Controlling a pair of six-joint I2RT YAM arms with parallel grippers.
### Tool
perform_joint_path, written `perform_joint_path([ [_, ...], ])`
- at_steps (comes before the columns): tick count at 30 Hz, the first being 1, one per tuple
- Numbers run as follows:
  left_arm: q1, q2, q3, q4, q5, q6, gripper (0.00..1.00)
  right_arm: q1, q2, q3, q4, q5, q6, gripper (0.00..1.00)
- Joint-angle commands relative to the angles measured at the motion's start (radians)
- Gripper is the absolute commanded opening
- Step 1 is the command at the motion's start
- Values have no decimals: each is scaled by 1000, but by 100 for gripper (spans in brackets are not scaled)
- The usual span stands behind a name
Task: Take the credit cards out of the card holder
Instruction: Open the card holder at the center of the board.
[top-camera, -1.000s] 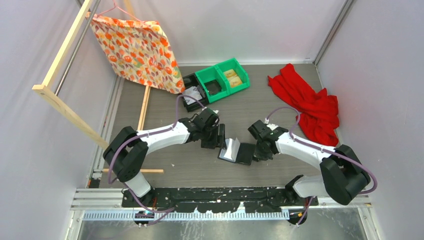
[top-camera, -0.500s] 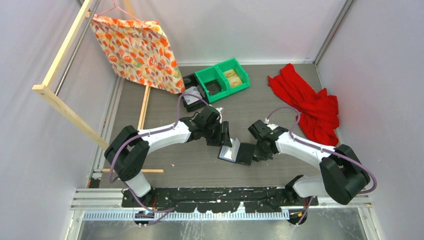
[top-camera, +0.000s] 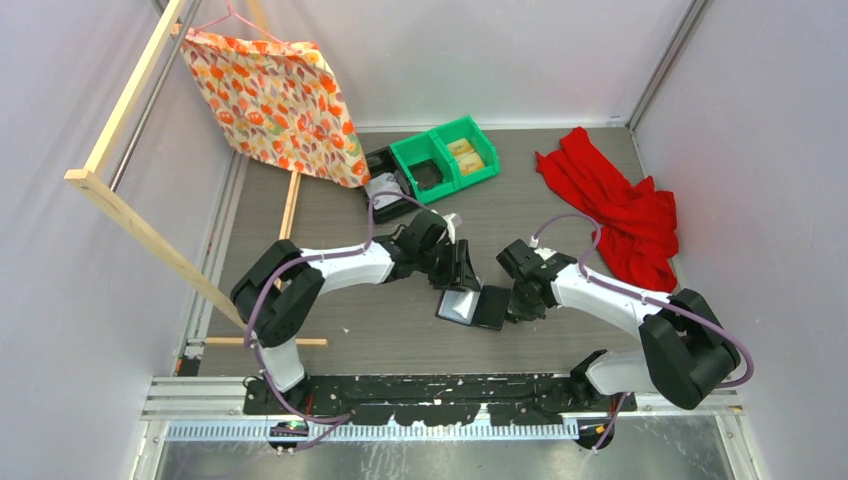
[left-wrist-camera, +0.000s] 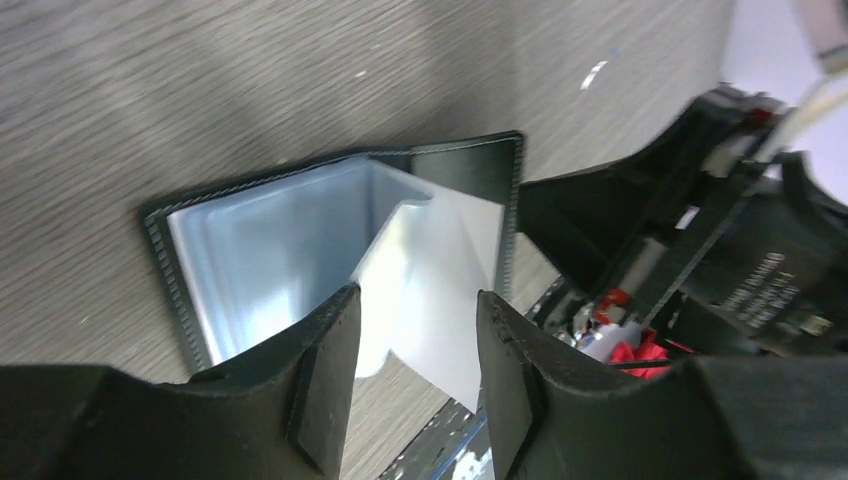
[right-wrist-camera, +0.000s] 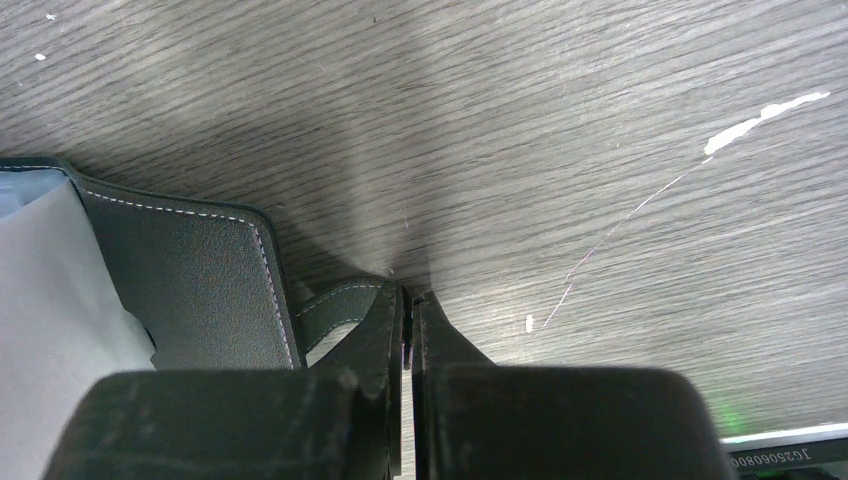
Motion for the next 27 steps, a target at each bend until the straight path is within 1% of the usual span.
perform_joint_path([
  [1, -6, 0, -20, 213, 113, -82, 46, -7, 23, -34, 92, 12, 29, 1],
  [4, -6, 9, -33, 274, 140, -117, 43, -6, 18, -30, 91, 8, 31, 1],
  [7, -6, 24, -34, 300, 160, -133, 42, -5, -11, -33, 97, -8, 31, 1],
  [10, -6, 61, -34, 333, 182, -151, 41, -6, -74, -37, 102, -11, 38, 4],
  [14, -7, 115, -30, 388, 209, -182, 40, -11, -181, -32, 83, 14, 47, 20],
  [17, -8, 148, -24, 414, 222, -197, 40, -17, -255, -22, 61, 38, 50, 37],
  [19, -10, 162, -20, 423, 226, -204, 40, -20, -297, -14, 44, 46, 51, 43],
  [23, -15, 178, -10, 404, 216, -201, 40, -20, -393, -3, 54, 25, 46, 46],
  [26, -19, 188, -7, 394, 207, -201, 40, -20, -448, -8, 98, -16, 33, 44],
  [27, -21, 192, -5, 393, 206, -202, 40, -20, -457, -9, 114, -33, 31, 42],
])
